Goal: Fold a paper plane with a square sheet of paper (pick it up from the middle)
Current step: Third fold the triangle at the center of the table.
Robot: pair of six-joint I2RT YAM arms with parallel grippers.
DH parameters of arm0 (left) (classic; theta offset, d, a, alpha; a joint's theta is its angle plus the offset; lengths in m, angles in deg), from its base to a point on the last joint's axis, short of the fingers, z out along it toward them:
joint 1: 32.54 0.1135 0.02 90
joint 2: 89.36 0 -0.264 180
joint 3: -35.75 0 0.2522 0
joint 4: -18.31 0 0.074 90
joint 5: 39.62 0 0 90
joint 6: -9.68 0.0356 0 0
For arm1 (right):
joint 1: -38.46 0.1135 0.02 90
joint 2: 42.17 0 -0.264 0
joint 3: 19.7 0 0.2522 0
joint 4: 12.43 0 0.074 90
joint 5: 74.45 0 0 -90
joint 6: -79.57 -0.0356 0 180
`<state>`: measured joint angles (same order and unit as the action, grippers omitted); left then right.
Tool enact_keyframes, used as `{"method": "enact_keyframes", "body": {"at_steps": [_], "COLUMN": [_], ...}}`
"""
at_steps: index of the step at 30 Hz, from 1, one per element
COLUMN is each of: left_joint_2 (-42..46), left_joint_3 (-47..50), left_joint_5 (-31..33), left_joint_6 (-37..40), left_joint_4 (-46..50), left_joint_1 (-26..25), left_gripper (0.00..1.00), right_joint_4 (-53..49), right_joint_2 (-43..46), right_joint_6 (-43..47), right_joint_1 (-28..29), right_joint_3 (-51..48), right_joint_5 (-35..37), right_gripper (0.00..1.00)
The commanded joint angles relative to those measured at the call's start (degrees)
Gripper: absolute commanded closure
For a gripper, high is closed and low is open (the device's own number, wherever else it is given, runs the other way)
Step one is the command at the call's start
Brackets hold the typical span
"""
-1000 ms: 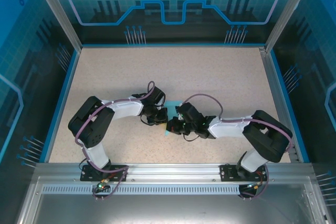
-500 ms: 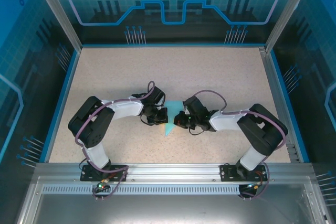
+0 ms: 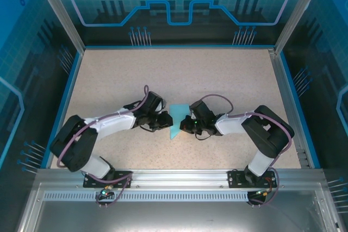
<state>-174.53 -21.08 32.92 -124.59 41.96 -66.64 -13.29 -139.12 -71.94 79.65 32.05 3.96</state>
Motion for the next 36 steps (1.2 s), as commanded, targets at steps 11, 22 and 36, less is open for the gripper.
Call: {"method": "enact_keyframes", "body": {"at_steps": [11, 22, 36], "left_joint_2": [-3.0, -6.1, -7.5], "left_joint_3": [6.7, 6.7, 9.1], "left_joint_5": [-7.9, -5.1, -0.5], "left_joint_6": [-10.0, -8.8, -8.1], "left_joint_4": [-12.7, -9.1, -6.5], "left_joint_1": [-3.3, -3.5, -3.5], "left_gripper": [0.95, 0.99, 1.00], "right_joint_4": [-4.8, -4.6, -2.5], "right_joint_2": [-0.3, 0.2, 3.9], "right_joint_6": [-0.4, 0.2, 7.9], "right_joint_1": [-0.3, -0.4, 3.0], "right_joint_3": [0.8, 0.9, 2.7], "right_joint_5": [1.5, 1.3, -1.2], "right_gripper": [0.97, 0.98, 0.97]}}
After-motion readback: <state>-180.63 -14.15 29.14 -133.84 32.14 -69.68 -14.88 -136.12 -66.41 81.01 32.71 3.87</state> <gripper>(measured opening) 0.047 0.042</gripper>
